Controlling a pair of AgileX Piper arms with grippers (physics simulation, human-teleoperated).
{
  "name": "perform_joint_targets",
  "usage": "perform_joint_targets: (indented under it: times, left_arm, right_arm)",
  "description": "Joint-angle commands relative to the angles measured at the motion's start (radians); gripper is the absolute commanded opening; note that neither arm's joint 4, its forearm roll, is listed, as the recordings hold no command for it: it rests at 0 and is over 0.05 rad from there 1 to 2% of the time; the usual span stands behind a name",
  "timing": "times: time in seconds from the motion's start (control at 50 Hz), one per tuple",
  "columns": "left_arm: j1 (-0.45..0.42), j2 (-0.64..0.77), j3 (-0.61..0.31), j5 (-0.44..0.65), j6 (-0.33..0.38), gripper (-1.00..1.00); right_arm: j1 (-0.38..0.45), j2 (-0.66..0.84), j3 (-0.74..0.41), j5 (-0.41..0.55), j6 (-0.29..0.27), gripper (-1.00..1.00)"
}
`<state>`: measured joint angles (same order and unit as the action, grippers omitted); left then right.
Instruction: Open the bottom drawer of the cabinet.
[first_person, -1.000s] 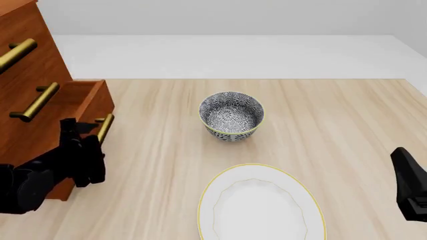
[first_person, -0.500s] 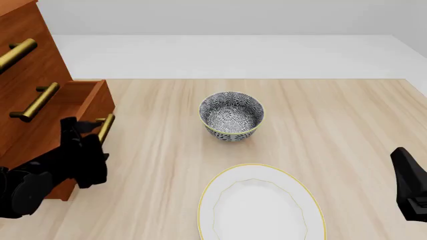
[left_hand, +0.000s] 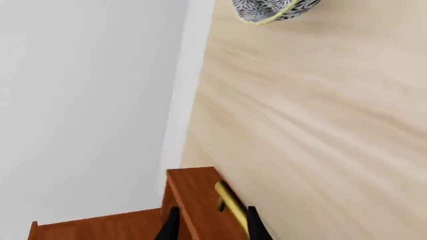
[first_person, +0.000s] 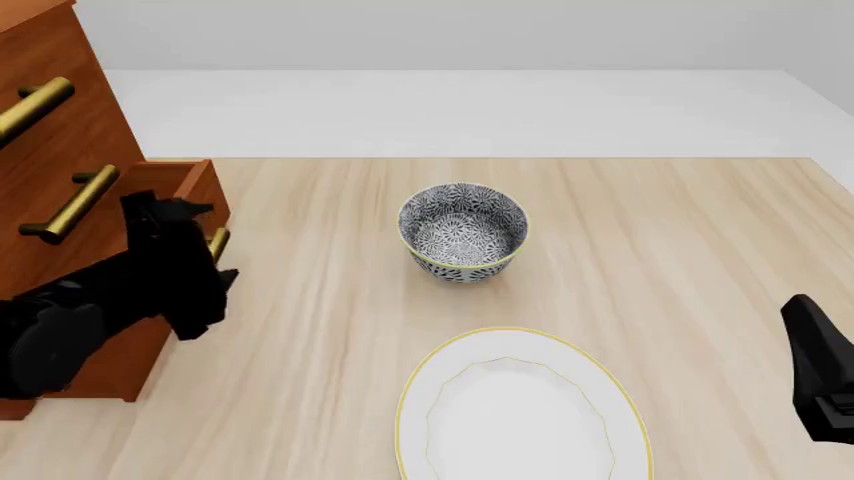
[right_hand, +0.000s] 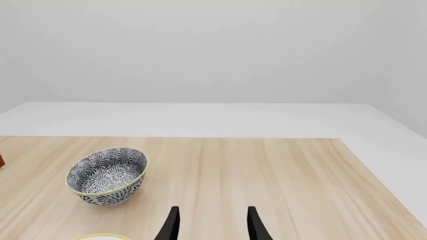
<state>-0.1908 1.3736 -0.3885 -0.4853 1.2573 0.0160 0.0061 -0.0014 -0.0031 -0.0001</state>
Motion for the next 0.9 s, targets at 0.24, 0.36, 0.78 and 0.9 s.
perform_joint_targets:
  times: [0.24,0.36,0.78,0.9]
  left_arm:
    - [-0.008,-0.159,-0.35,0.431,-0.482,1.0]
    - [0.036,-0.183,-0.442,0.517,-0.586,1.0]
    - [0.144,-0.184,-0.557,0.665,-0.89,1.0]
    - [0.146,-0.177,-0.532,0.674,-0.976,1.0]
  right_arm:
    - [0.0,0.0,0.0,0.0,0.0,1.0]
    - [0.0,0.0,0.0,0.0,0.0,1.0]
    - [0.0,0.0,0.0,0.0,0.0,1.0]
    - [0.0,0.0,0.0,0.0,0.0,1.0]
